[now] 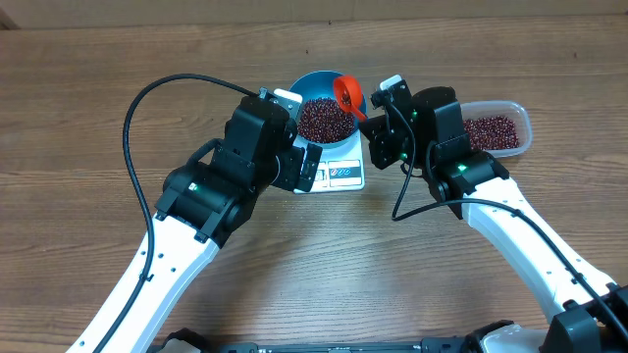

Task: Scoop item into bowl and weigh 150g on scale
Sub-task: 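Tilt the red scoop to drop a few beans into the bowl, then lift the scoop and move it right back over the bean tub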

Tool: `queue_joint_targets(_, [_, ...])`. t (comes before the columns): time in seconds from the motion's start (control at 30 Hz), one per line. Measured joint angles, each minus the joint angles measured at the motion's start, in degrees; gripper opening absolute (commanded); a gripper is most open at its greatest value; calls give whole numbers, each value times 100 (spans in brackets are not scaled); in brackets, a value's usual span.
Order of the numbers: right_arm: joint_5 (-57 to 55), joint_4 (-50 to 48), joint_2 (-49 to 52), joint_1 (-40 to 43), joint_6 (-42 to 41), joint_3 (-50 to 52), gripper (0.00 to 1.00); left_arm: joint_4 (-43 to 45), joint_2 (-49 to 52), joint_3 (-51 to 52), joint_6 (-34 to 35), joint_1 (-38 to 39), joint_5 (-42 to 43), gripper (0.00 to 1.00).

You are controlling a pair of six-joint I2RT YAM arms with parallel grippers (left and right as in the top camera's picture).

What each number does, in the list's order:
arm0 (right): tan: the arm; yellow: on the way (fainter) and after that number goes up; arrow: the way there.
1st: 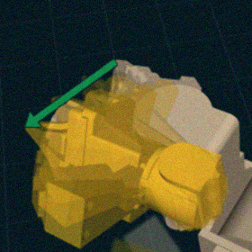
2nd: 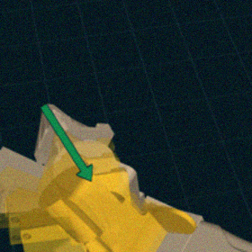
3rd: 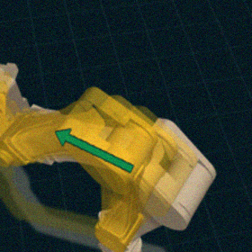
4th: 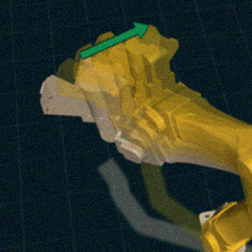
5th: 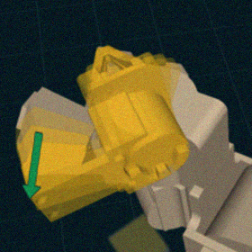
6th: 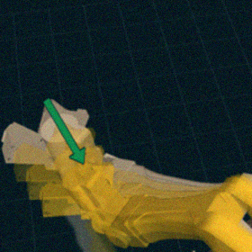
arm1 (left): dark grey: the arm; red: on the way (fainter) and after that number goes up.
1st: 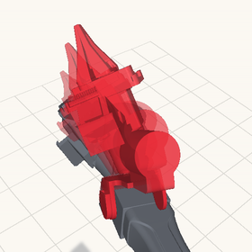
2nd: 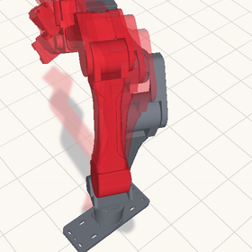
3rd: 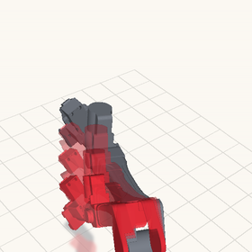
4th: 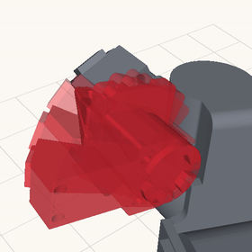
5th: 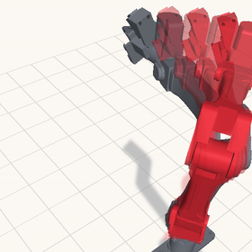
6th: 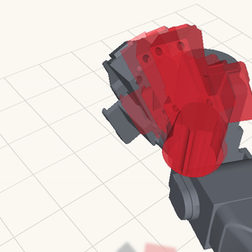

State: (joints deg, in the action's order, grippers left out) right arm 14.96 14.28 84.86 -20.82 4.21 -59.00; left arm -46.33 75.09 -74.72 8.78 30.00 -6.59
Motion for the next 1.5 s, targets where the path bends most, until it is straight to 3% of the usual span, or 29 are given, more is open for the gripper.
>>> queue_joint_targets(0.4, [-188,-15,2,-55,822,0,4,0,0,0,0,0,0,99])
queue_joint_targets(1.1, [-564,201,2,-94,1187,0,4,0,0,0,0,0,0,100])
queue_joint_targets(1.33, [-492,118,2,-92,511,0,4,0,0,0,0,0,0,99])
queue_joint_targets(1.5, [-94,57,2,-50,-557,0,4,0,0,0,0,0,0,100])
